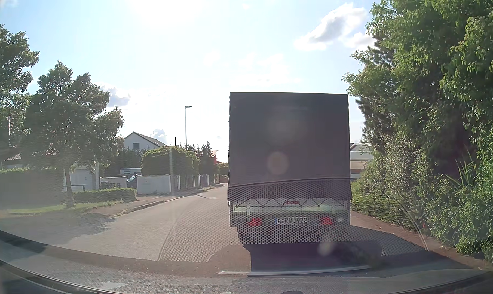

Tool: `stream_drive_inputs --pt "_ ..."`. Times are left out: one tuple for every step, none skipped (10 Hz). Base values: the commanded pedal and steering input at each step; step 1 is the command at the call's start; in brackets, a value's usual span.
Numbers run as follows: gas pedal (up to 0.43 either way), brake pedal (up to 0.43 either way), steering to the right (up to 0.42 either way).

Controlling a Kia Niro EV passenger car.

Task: Follow the waypoints while adhering to traffic rules and regulations

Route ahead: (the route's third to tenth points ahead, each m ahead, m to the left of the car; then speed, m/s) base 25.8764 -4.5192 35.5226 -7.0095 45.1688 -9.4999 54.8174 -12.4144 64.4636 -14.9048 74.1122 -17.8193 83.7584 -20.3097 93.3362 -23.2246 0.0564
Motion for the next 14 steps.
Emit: stream_drive_inputs --pt "0.000 0.293 0.014" --pt "0.000 0.287 0.014" --pt "0.000 0.293 0.014" --pt "0.000 0.280 0.014" --pt "0.000 0.280 0.014" --pt "0.000 0.274 0.014" --pt "0.000 0.226 0.014" --pt "0.000 0.232 0.013" --pt "0.000 0.238 0.014" --pt "0.000 0.244 0.015" --pt "0.000 0.244 0.013" --pt "0.000 0.244 0.010" --pt "0.000 0.244 0.011" --pt "0.000 0.244 0.011"
